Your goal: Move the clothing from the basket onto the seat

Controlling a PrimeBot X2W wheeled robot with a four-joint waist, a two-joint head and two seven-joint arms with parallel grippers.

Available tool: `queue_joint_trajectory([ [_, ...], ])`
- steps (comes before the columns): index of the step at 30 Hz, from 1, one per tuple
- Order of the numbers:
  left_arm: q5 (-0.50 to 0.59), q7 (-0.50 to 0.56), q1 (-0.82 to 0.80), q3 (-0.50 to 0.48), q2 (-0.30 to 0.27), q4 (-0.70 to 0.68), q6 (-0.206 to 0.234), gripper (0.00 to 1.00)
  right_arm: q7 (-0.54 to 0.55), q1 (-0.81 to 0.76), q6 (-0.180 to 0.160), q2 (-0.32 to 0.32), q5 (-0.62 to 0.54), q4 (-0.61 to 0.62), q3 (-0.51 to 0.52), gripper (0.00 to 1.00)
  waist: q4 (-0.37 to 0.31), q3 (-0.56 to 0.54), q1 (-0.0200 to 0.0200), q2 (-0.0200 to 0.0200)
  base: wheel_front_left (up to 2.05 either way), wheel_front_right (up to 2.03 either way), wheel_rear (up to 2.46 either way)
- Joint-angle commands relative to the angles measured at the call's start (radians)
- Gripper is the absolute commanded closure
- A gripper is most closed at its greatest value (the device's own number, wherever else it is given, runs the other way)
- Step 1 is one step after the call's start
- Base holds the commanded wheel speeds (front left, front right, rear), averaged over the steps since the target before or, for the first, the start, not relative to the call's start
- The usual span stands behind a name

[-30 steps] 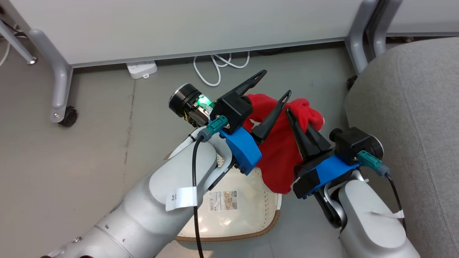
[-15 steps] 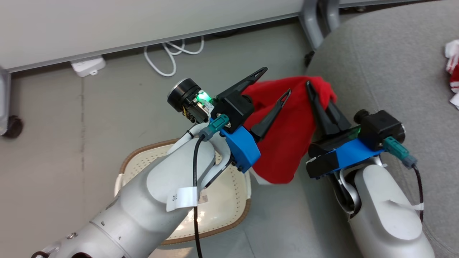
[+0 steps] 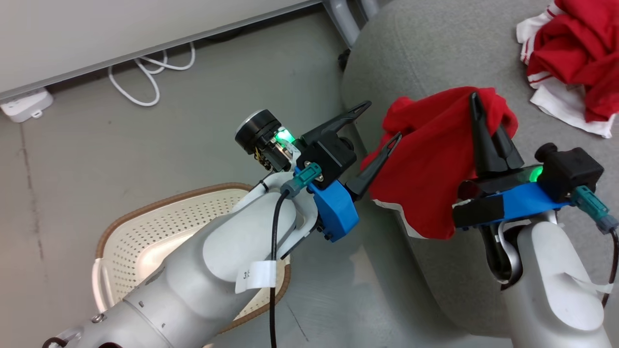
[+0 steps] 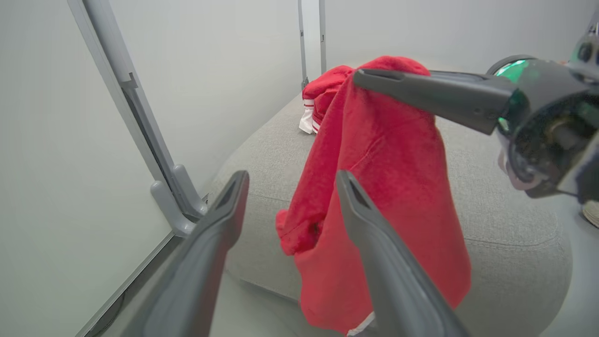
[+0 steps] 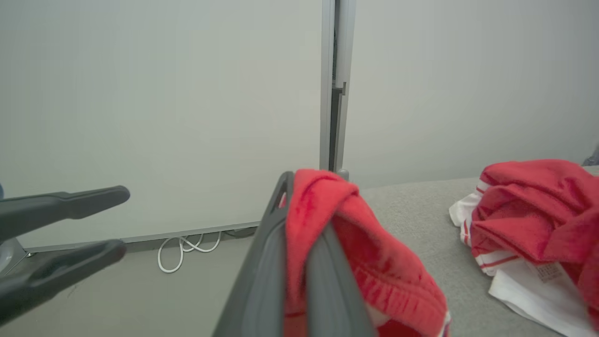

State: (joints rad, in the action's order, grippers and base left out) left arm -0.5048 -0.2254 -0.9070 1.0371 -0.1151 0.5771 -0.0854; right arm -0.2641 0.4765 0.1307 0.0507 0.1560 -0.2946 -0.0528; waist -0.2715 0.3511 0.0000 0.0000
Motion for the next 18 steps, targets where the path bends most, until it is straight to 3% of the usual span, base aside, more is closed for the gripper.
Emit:
queue_joint_trajectory([
  [1, 0.005, 0.002, 0.001, 0.004, -0.007, -0.005, 0.003, 0.0, -0.001, -0.019, 0.0, -0.001, -0.005, 0.012, 0.014, 1.0, -0.027, 0.013, 0.0, 0.0, 0.0, 0.0, 0.0],
  [18, -0.001, 0.018, 0.015, 0.047, -0.01, -0.013, -0.004, 0.0, 0.0, -0.095, 0.0, 0.0, 0.009, 0.053, 0.102, 1.0, -0.099, 0.035, 0.0, 0.0, 0.0, 0.0, 0.0],
])
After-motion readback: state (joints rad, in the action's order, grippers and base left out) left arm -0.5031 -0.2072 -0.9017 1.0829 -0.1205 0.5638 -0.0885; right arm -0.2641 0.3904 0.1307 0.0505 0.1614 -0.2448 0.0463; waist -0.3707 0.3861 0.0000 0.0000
